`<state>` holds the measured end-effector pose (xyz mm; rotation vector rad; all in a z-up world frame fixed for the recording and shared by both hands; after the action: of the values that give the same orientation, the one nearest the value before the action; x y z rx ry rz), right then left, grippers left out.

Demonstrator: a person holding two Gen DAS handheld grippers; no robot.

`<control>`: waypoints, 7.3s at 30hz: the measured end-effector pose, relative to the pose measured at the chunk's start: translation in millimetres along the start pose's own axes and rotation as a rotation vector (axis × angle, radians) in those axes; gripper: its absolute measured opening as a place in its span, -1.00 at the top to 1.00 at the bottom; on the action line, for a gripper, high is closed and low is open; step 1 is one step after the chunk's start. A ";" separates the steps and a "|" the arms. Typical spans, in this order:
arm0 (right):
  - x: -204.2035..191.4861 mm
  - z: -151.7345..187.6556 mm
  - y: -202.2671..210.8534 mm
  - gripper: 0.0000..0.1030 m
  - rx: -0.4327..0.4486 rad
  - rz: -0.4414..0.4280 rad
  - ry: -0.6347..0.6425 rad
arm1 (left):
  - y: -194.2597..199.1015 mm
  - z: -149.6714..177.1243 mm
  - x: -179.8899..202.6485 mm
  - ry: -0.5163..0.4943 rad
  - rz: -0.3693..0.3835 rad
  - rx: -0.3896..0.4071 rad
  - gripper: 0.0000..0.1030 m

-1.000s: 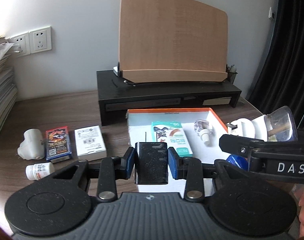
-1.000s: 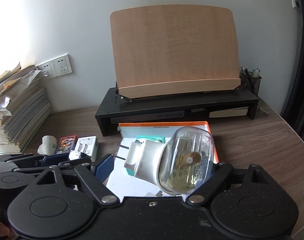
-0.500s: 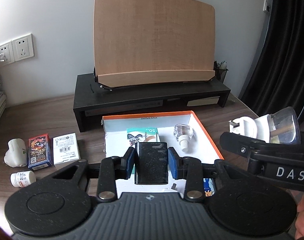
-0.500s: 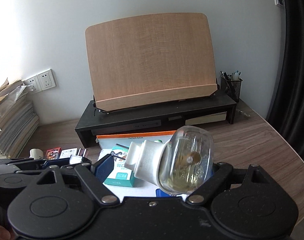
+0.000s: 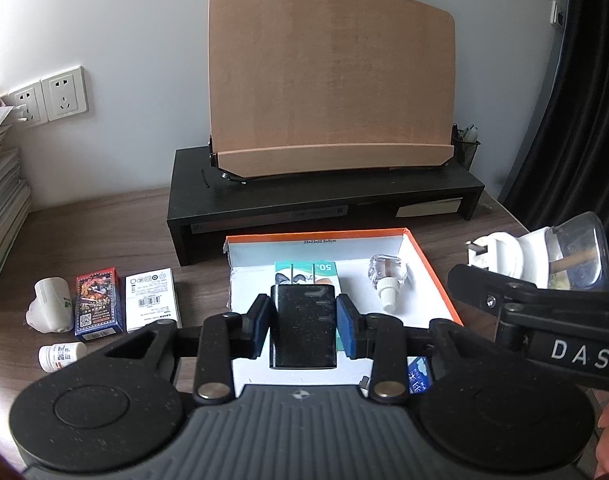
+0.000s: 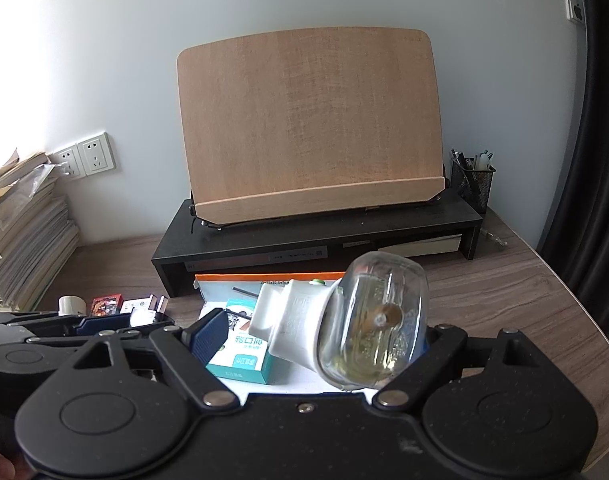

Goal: Organize rigid objects
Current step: 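Lower the black plug into the white box with left tool while right holds the heater above it, then open left tool to release the black plug while right lowers and releases the heater, then withdraw both open tools toward the white pill bottle and adapter box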

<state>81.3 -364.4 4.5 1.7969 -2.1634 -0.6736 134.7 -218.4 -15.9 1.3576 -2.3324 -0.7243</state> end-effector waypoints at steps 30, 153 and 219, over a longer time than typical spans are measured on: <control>-13.1 11.0 -29.9 -0.97 -0.064 0.000 0.033 | -17.1 16.5 -21.3 0.047 -0.017 -0.043 0.29; -19.1 32.0 -94.9 -0.98 -0.204 0.000 0.080 | -63.9 81.0 -62.9 0.094 -0.001 -0.260 0.40; -169.5 49.6 -93.7 -0.97 -0.197 -0.147 0.189 | -10.0 79.4 -229.8 0.271 -0.318 -0.126 -0.77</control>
<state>173.7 -202.6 -67.8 1.8457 -1.7929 -0.6921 210.5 -1.2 -95.2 1.6729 -1.8555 -0.7103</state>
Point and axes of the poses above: each gripper's, at about its wrist camera, not at the fingertips, and y roughly against the way its jaws point, x to its right, z to its underside, the point moved 8 cm from there along -y, roughly the way its jaws point, and after that the axes turned 5 degrees about x, right-handed, at the moved point
